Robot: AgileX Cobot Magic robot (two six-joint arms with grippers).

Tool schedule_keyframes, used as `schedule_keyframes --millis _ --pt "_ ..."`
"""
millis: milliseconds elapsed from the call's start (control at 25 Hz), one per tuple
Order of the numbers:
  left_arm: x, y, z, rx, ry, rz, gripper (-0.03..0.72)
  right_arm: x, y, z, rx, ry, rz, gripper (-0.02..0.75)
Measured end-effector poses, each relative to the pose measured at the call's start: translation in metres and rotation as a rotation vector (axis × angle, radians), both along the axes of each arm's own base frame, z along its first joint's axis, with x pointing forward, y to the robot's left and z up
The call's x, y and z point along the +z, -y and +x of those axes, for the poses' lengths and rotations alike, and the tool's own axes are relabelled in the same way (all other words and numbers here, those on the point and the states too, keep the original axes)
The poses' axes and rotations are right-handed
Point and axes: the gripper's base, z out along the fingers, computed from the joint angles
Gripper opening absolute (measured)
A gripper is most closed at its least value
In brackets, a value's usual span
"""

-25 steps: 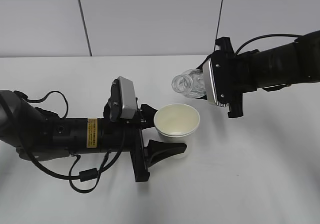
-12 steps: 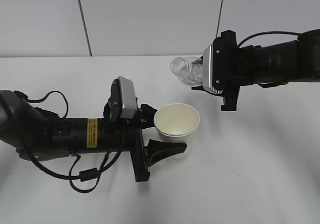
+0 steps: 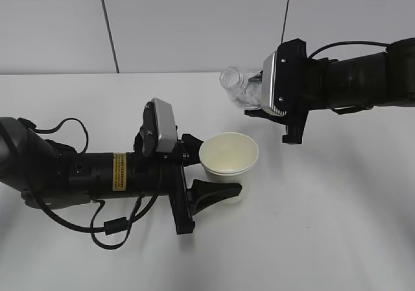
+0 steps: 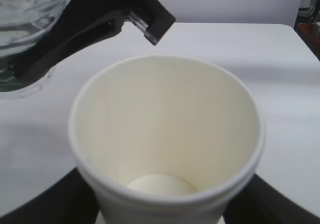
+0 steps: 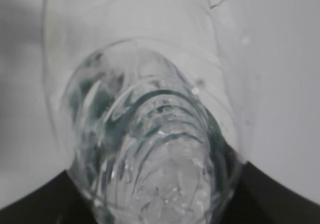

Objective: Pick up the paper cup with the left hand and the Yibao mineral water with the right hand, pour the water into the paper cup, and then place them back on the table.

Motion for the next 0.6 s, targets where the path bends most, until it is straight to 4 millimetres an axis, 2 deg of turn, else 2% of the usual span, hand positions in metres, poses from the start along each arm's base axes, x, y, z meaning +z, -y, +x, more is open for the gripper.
schedule_keyframes --millis 600 --pt "0.0004 -0.0001 0.001 0.012 -0.002 -0.005 0.429 0.0014 -0.0023 -0.0013 -0.147 -0.236 0.252 0.429"
